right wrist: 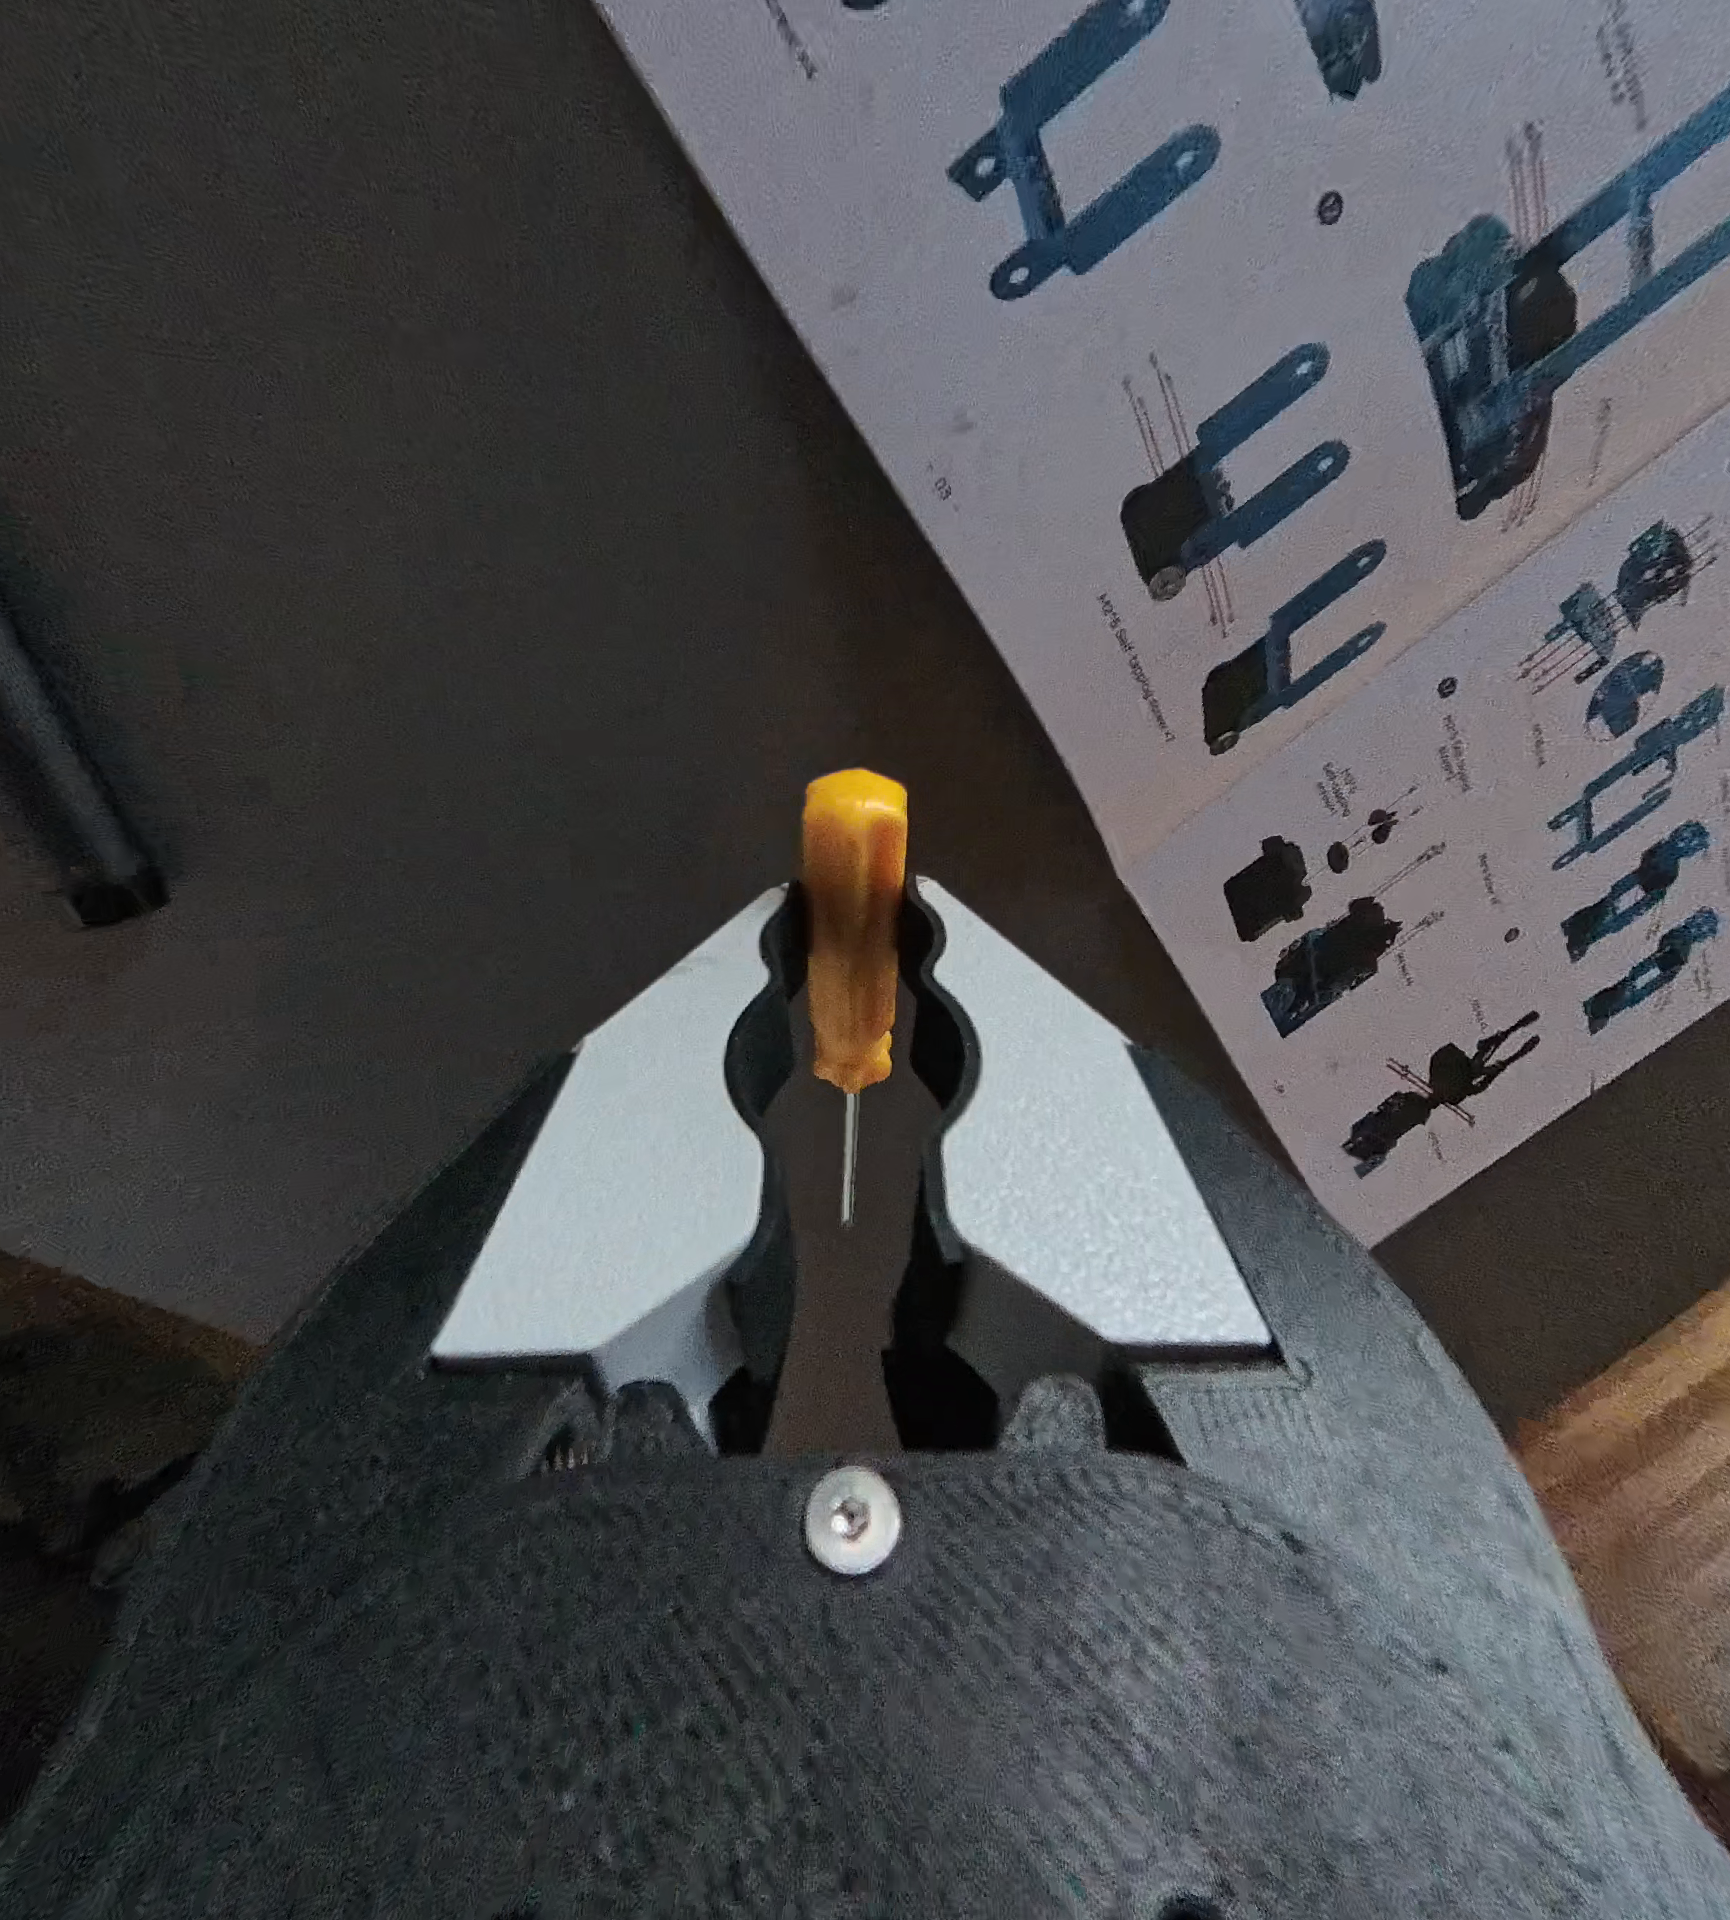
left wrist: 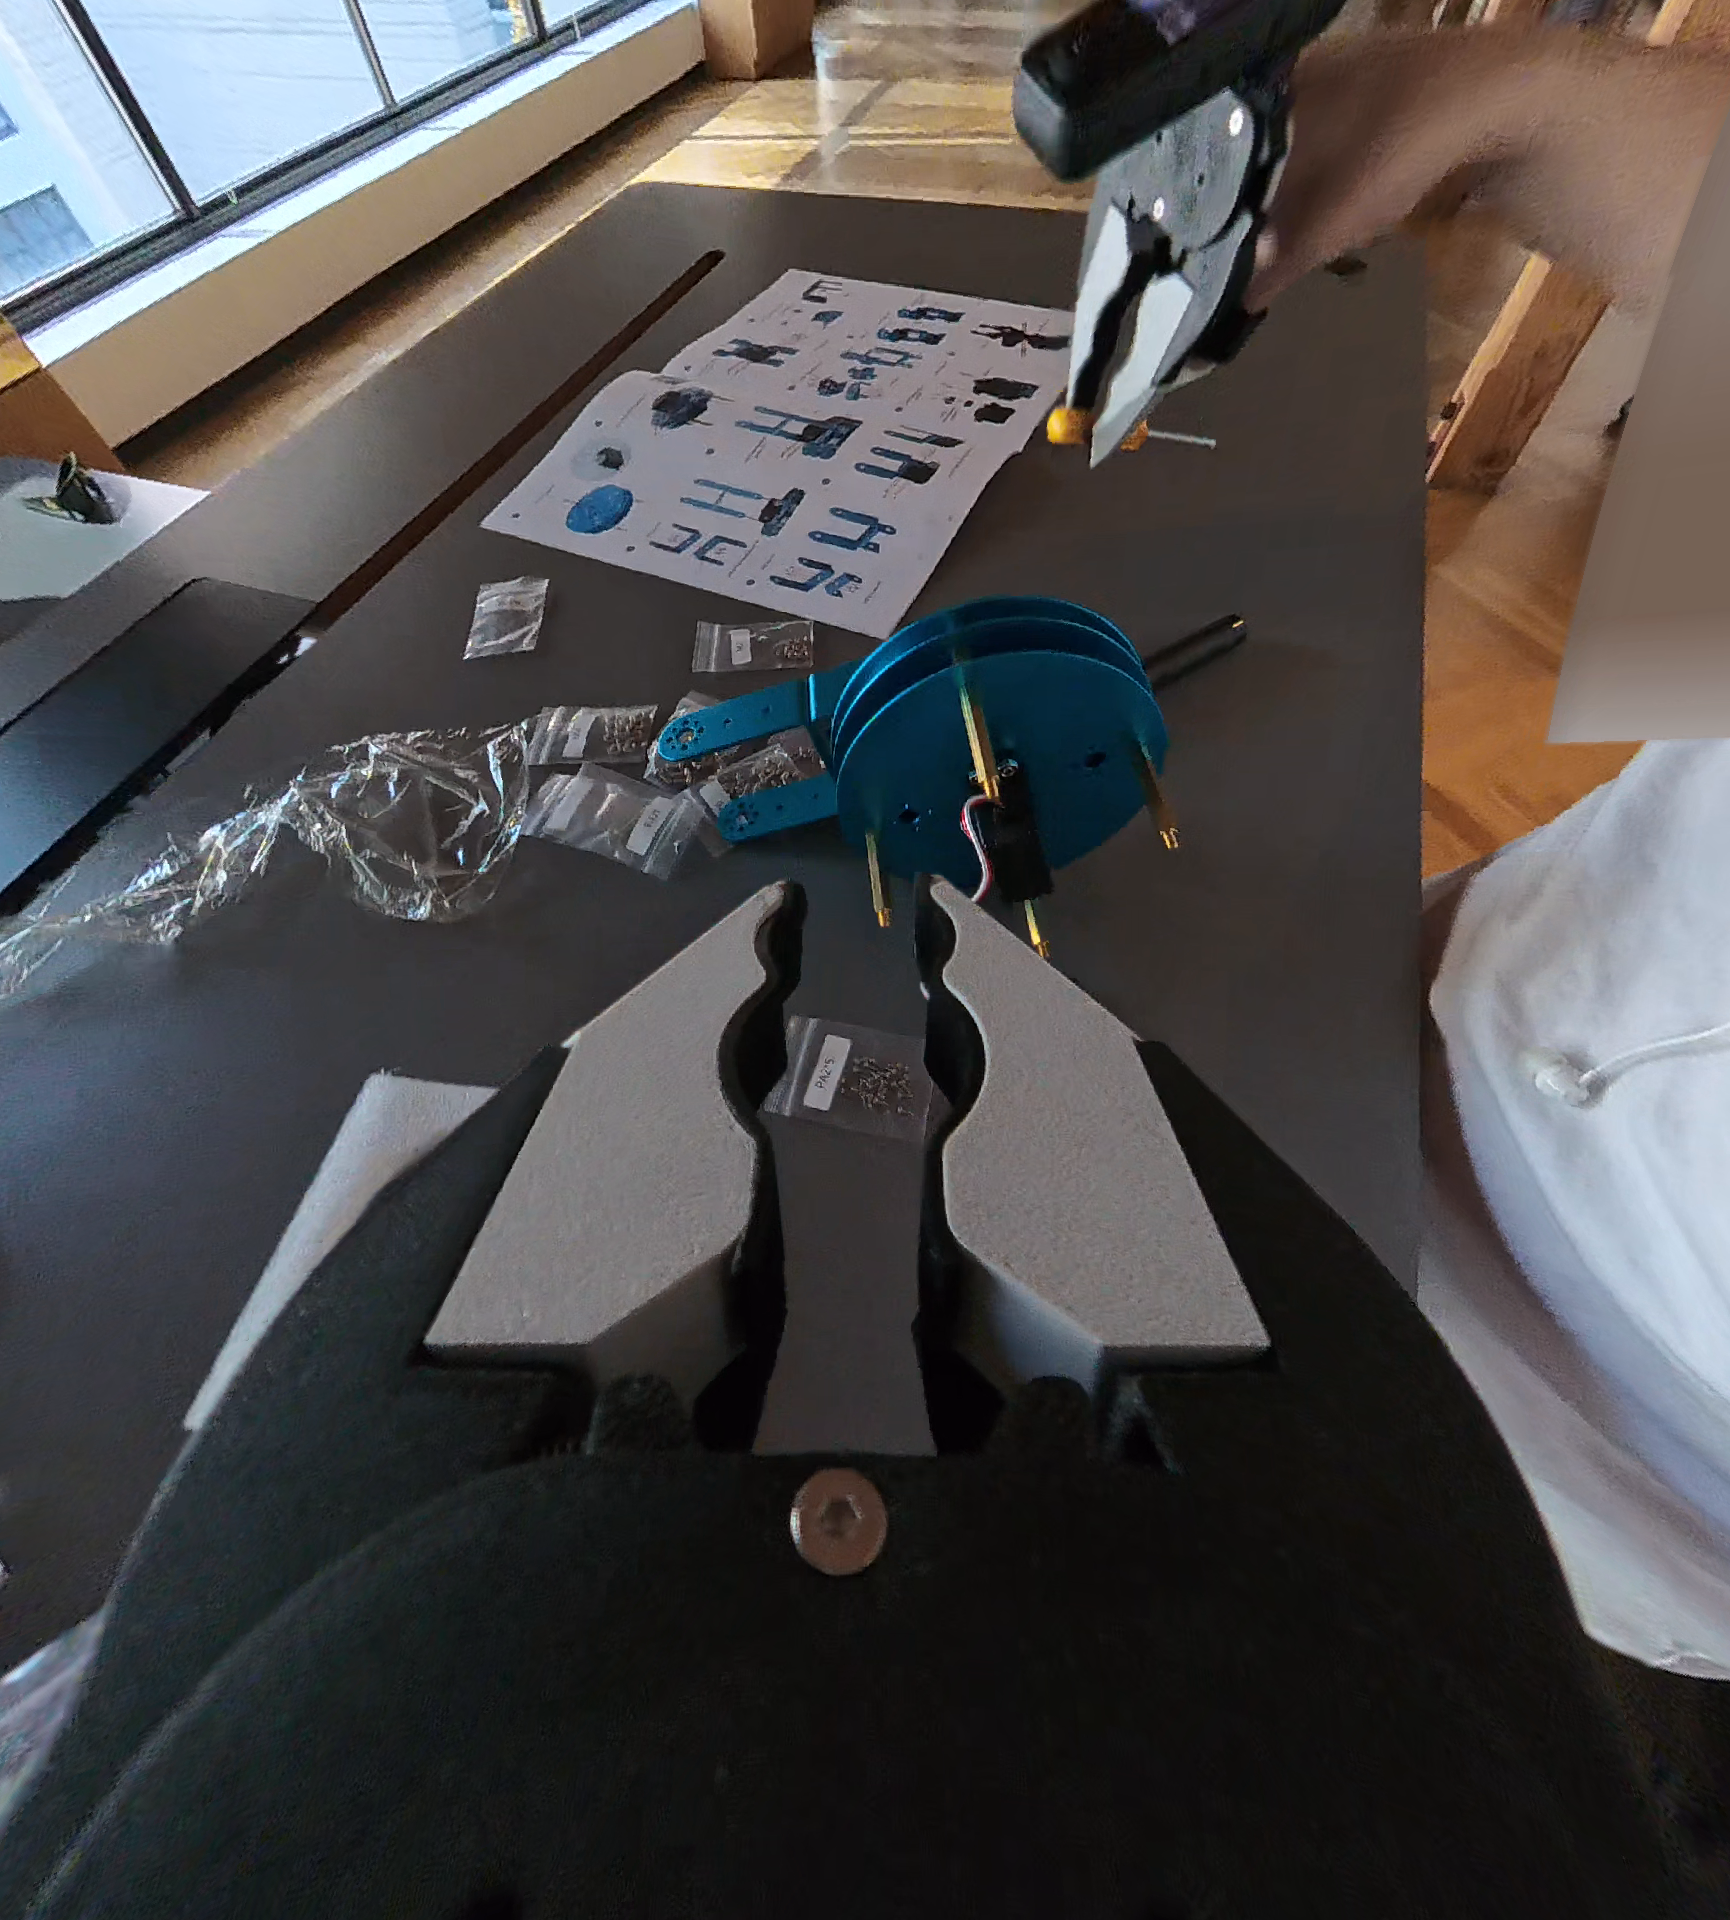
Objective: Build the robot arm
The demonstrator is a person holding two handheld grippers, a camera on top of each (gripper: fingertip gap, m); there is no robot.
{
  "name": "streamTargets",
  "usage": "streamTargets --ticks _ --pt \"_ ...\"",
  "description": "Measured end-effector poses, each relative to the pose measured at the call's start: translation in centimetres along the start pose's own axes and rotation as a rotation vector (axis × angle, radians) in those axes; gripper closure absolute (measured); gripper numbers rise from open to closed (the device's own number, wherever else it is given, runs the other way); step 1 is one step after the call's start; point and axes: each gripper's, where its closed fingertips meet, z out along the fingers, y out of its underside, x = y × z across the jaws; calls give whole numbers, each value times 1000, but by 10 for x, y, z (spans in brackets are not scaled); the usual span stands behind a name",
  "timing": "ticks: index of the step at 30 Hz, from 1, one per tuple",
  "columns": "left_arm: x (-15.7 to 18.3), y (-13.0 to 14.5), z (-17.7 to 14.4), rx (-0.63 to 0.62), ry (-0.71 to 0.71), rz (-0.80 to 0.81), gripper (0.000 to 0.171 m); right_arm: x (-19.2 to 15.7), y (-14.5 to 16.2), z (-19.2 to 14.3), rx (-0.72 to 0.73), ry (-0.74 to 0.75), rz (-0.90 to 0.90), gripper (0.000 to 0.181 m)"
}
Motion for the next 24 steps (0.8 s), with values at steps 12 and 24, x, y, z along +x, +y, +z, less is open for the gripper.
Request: streamTargets --ticks 12,24 --pt "17 38 -14 54 -38 -132 151 -24 6 28 109 -72 -29 152" --pt "27 57 -62 110 -85 -234 147 -142 -72 -27 790 -122 133 124"
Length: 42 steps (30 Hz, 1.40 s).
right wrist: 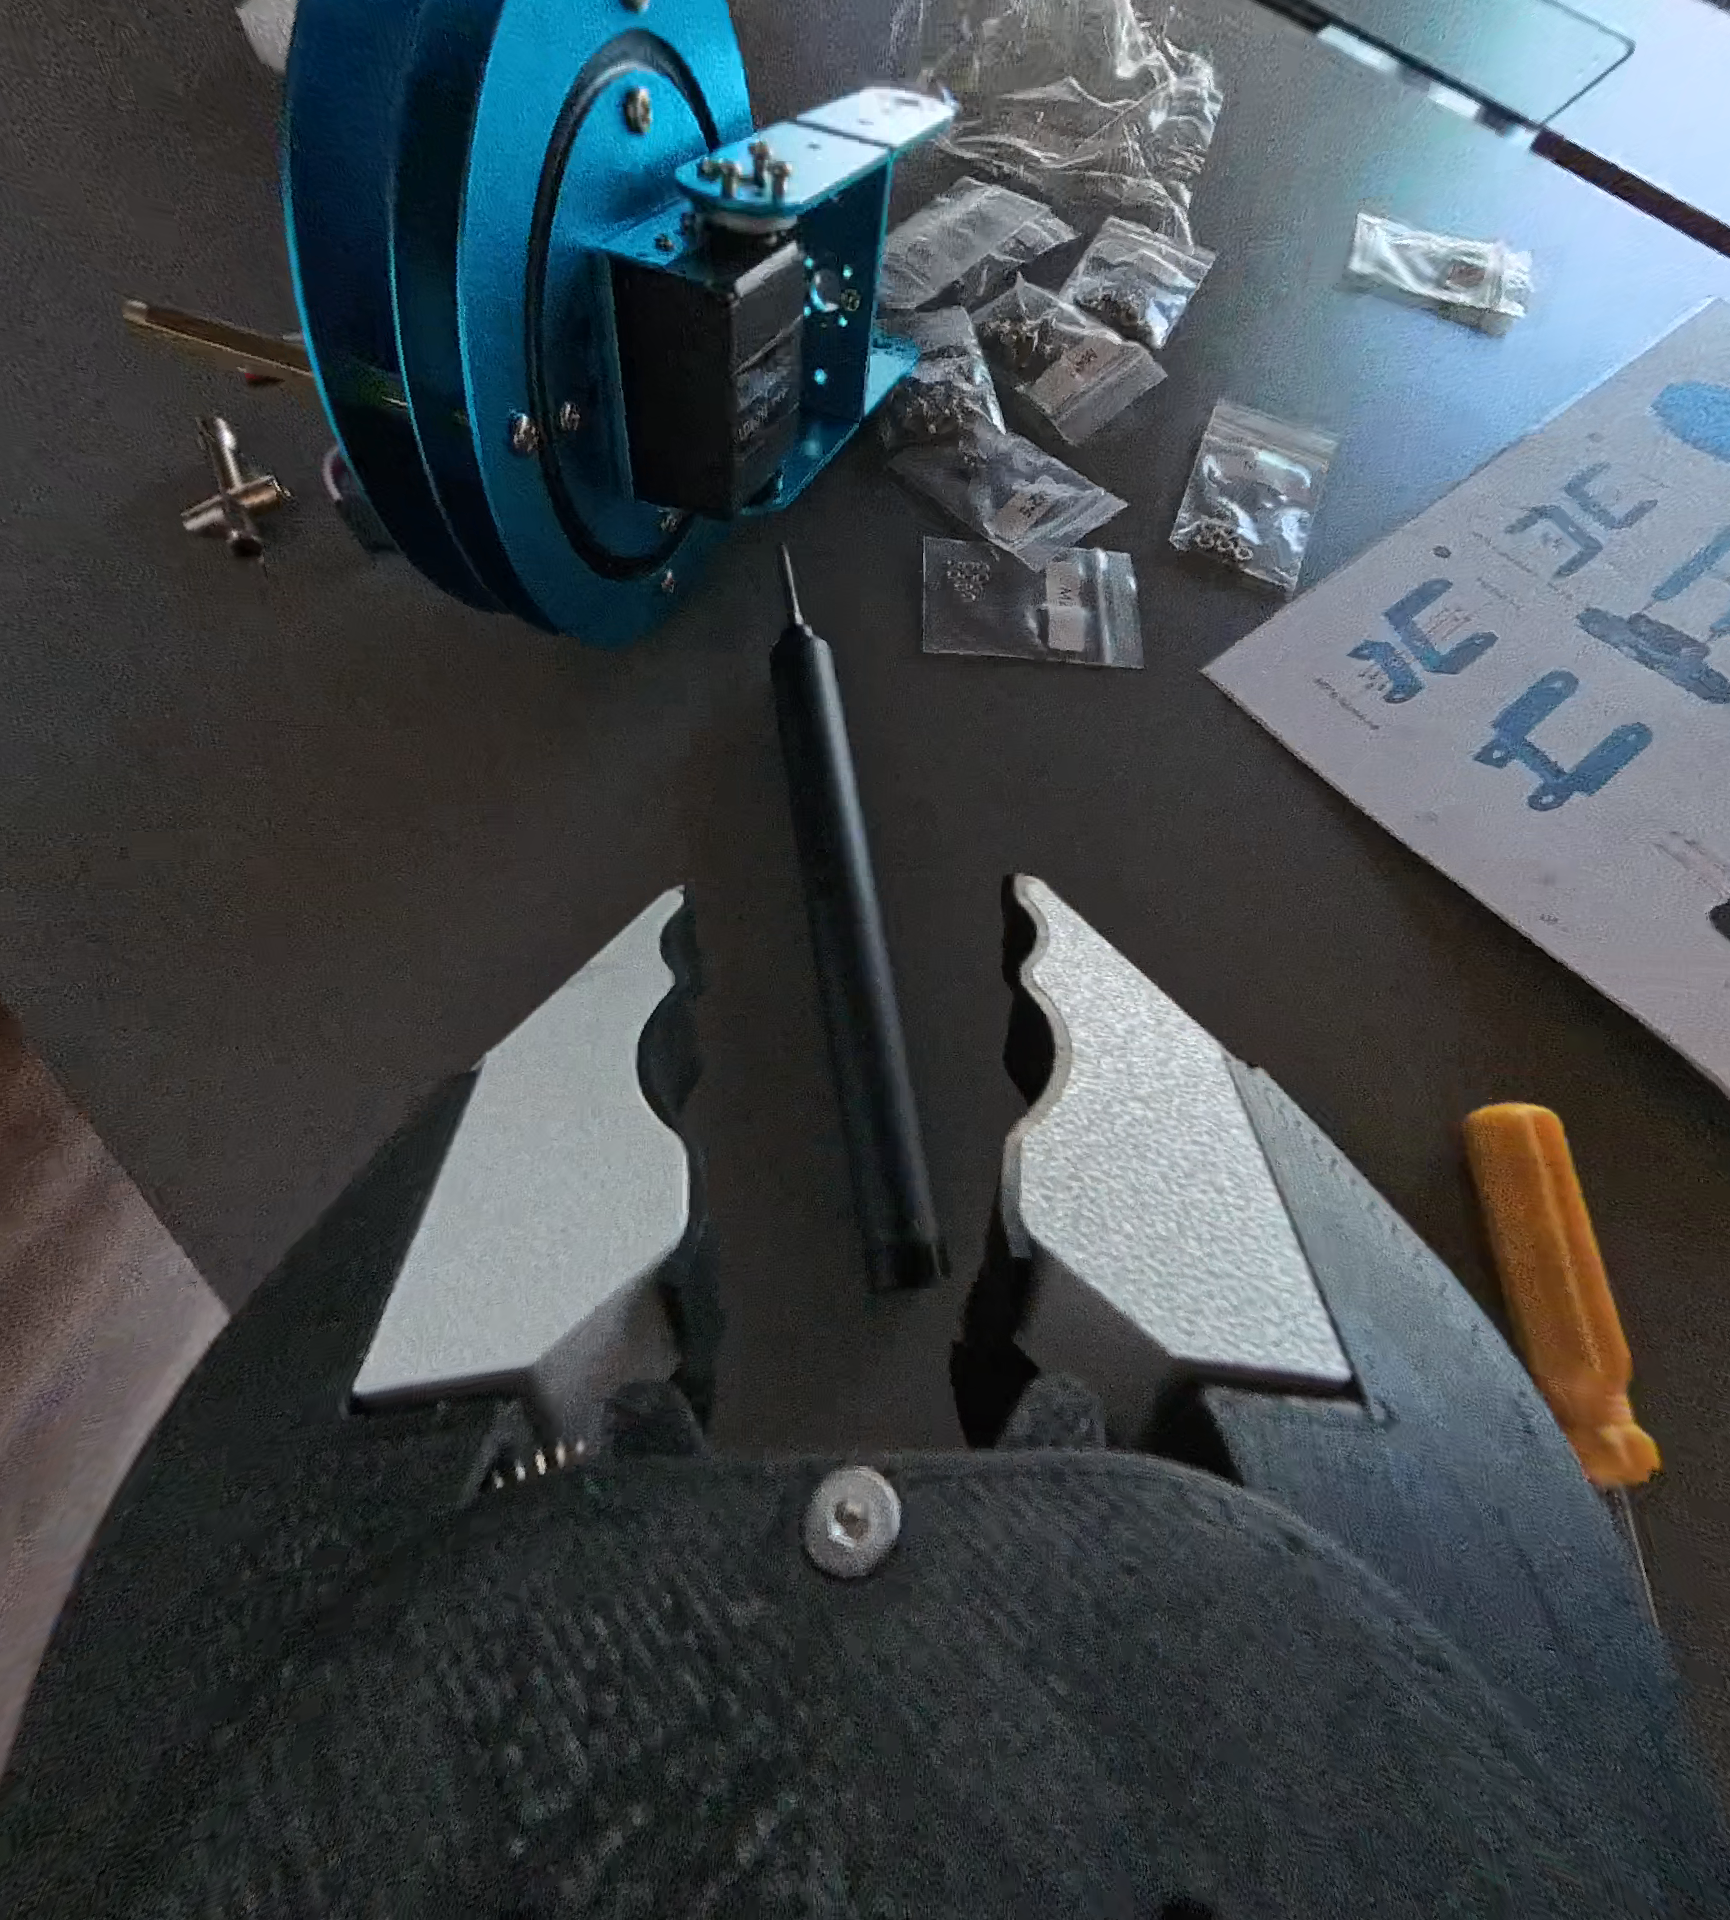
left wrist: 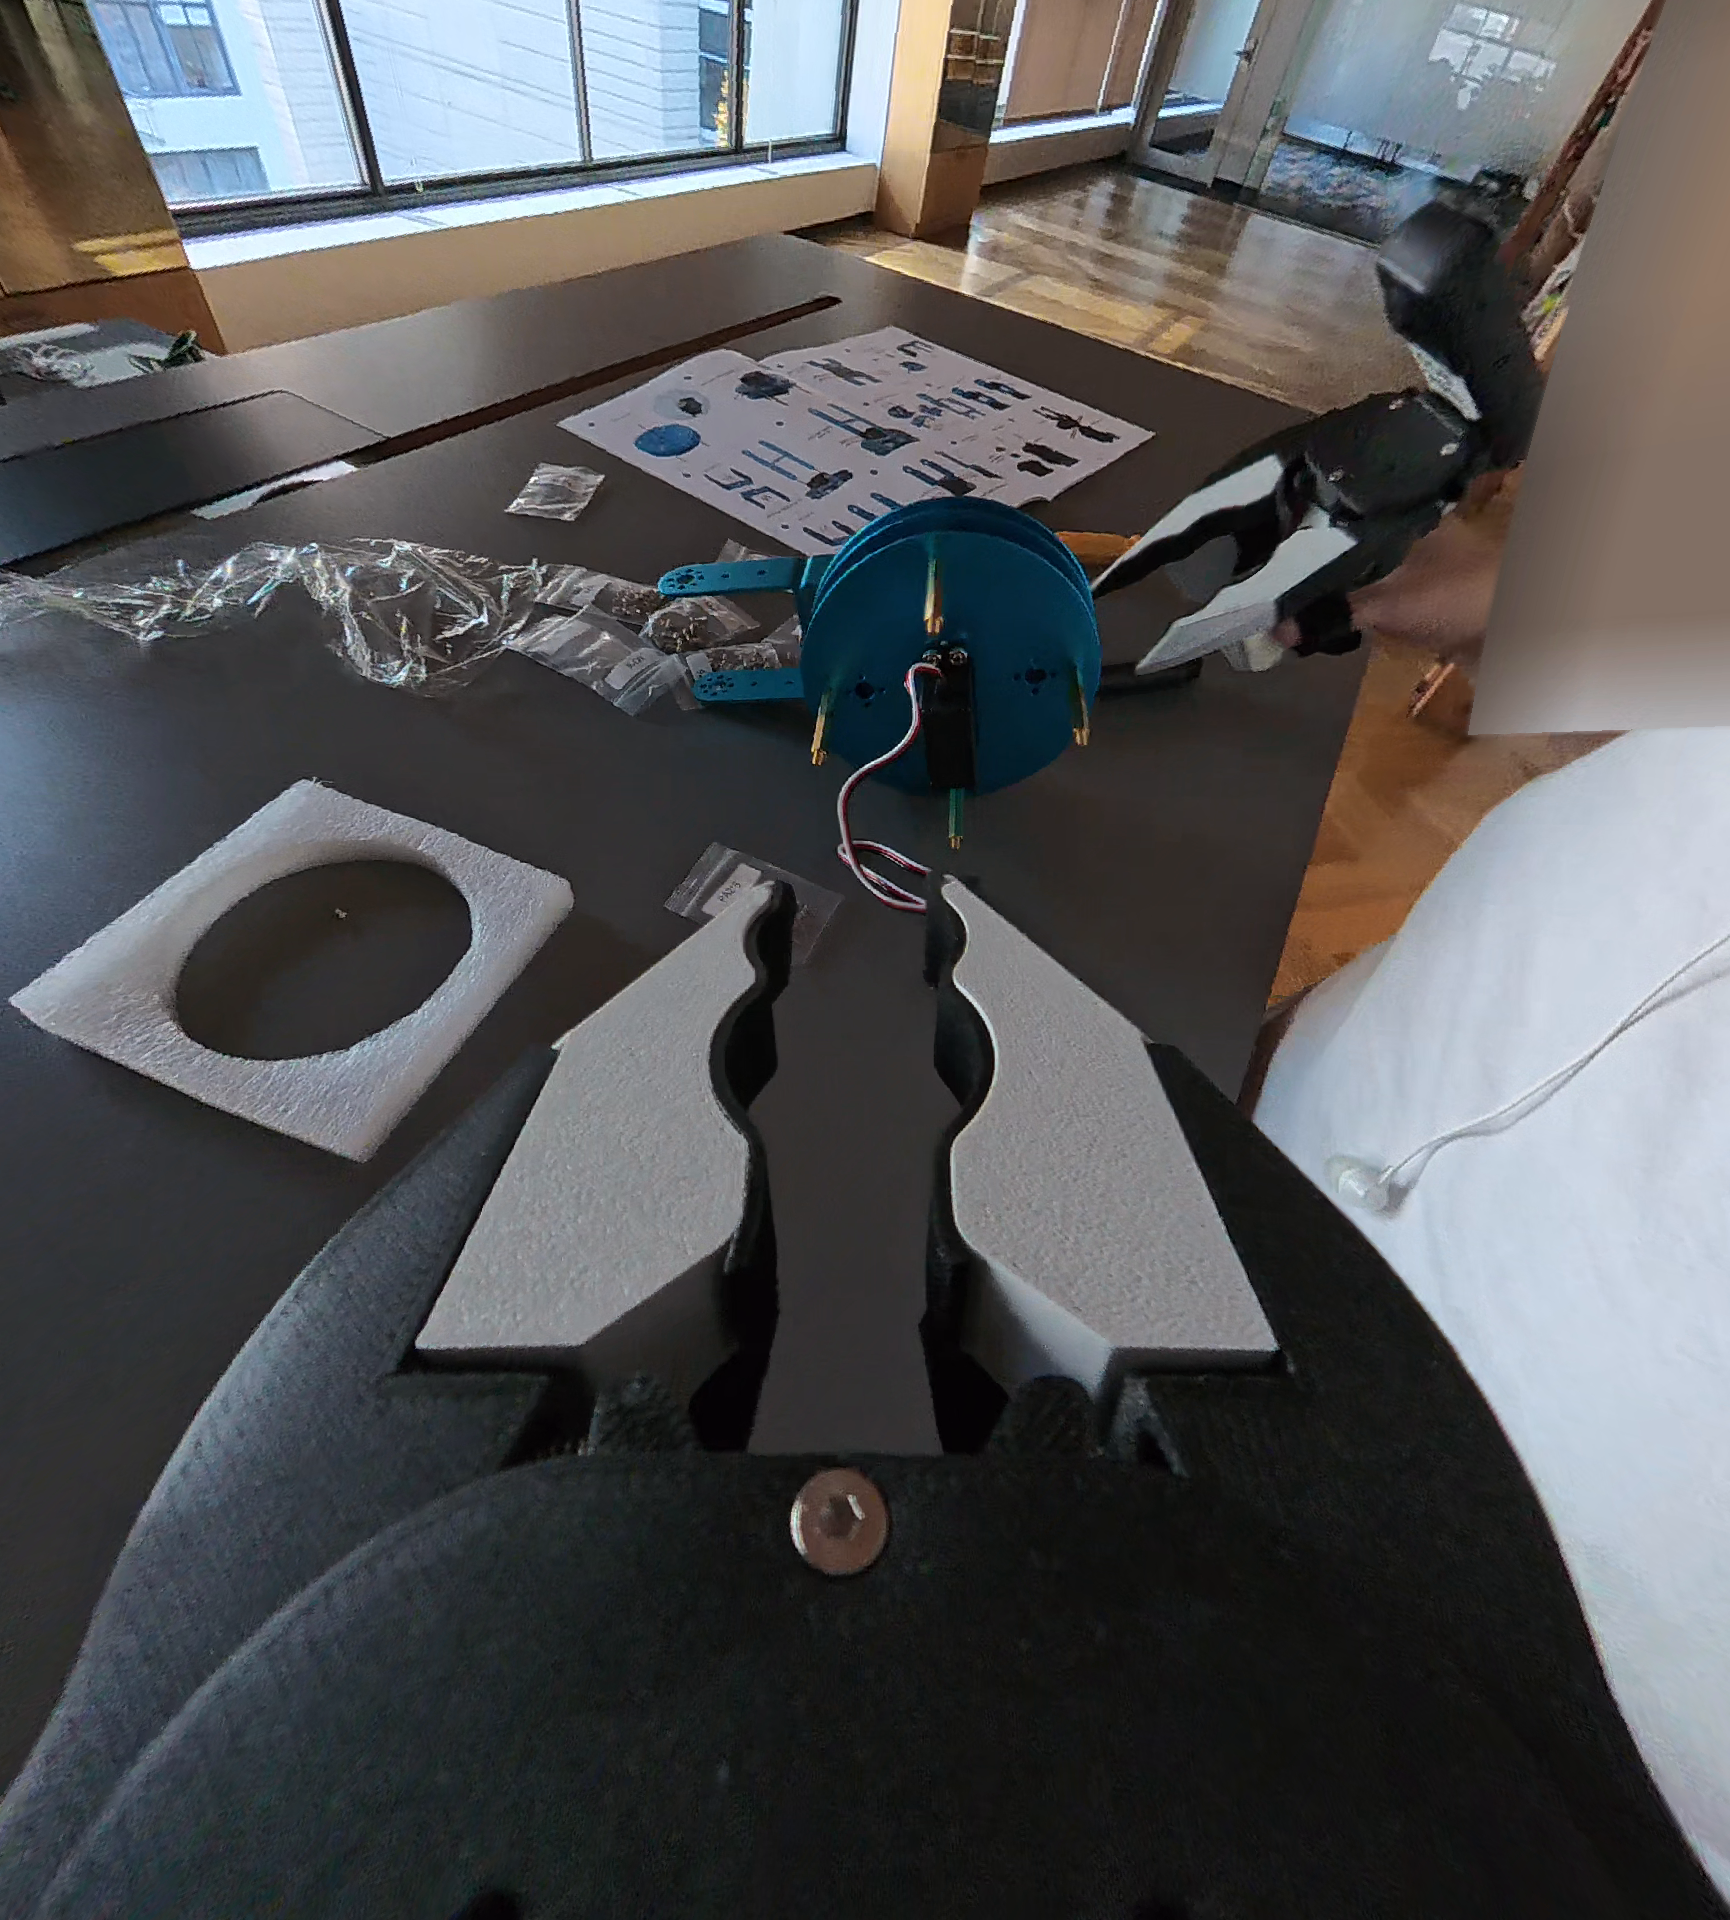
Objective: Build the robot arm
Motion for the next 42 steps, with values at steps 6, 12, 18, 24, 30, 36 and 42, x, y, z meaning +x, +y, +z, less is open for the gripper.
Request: streamTargets --ticks 6,12,18,24,30,36,42 --pt "-13 4 -5 -143 85 68 145 -46 -65 19 153 -134 140 112" --pt "-13 -8 6 -175 274 147 148 -63 -123 25 211 171 200 130" --pt "-25 -3 23 -179 380 195 150 -55 -108 52 -170 362 -78 135" --pt "-37 -10 35 -77 465 98 151 -54 -105 60 -241 358 -149 138" --pt "-41 -2 75 -108 535 -23 139 -73 -111 59 -167 358 -376 142" --pt "-26 -1 113 -81 664 -110 123 -94 -117 50 -61 381 -629 144" --pt "-27 -54 91 101 371 360 121 -110 -114 41 36 383 -842 146"
